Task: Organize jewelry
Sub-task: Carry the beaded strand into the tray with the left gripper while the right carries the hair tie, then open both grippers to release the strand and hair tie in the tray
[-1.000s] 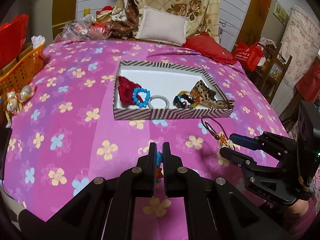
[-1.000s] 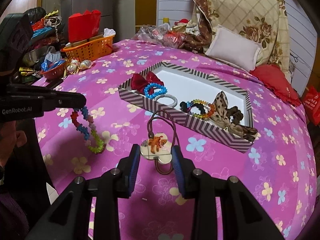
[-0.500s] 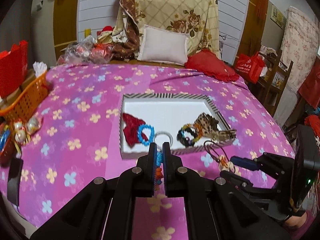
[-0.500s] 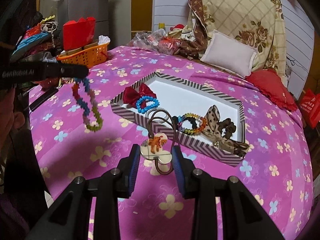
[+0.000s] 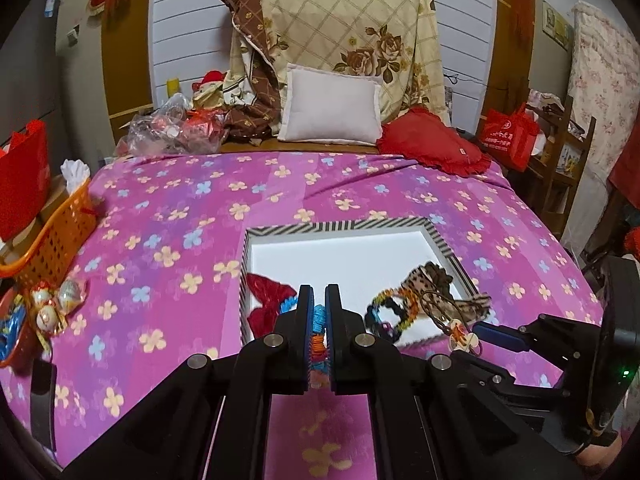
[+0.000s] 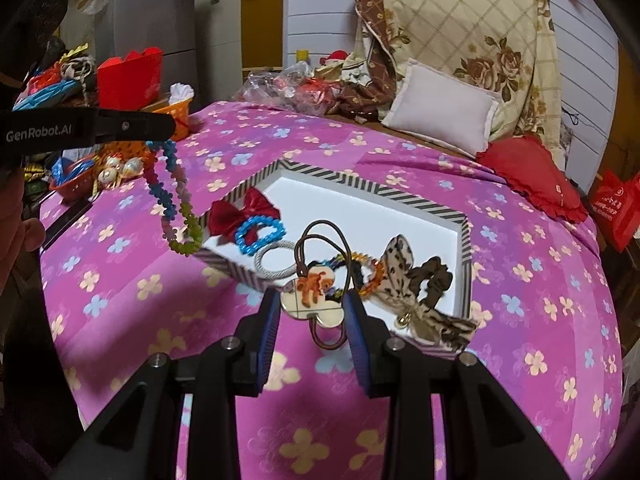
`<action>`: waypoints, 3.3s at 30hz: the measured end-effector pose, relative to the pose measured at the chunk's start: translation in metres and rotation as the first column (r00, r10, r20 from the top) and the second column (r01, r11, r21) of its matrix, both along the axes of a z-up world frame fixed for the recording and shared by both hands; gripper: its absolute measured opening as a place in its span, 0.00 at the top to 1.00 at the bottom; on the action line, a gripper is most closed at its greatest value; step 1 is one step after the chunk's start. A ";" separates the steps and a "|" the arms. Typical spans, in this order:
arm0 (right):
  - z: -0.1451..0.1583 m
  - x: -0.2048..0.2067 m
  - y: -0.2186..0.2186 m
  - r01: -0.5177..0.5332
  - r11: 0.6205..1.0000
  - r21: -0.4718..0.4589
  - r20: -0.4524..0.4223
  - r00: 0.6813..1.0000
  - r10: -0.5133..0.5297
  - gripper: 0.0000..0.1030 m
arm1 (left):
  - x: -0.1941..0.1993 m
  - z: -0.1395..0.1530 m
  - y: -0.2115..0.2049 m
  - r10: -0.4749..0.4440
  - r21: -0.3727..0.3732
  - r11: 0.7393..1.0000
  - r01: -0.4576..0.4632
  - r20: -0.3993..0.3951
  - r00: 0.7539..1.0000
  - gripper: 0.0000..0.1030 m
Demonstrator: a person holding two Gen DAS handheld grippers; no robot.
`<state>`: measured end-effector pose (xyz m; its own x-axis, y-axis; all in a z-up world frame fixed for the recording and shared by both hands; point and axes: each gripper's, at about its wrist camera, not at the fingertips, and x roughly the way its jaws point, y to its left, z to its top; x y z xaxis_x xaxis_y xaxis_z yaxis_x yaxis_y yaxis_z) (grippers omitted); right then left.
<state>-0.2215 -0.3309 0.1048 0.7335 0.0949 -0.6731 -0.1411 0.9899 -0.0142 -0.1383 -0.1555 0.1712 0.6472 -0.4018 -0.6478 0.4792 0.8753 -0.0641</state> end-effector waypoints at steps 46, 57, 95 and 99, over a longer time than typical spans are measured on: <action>-0.048 0.102 -0.028 0.048 0.997 0.061 -0.135 0.990 -0.040 0.67 | 0.097 -0.068 -0.042 0.033 -0.004 0.999 -0.034 -0.147 0.989 1.00; -0.074 0.118 -0.020 0.039 0.997 0.060 -0.197 0.980 -0.026 0.67 | 0.104 -0.108 -0.034 0.073 0.046 0.997 -0.065 -0.205 0.976 1.00; -0.032 0.009 -0.012 0.140 0.976 0.168 -0.073 0.989 -0.130 0.20 | 0.015 -0.092 0.007 0.160 0.098 0.984 -0.150 -0.105 0.982 0.77; -0.036 -0.007 -0.006 0.153 0.973 0.170 -0.089 0.986 -0.140 0.20 | -0.002 -0.092 0.012 0.165 0.107 0.982 -0.153 -0.110 0.980 0.78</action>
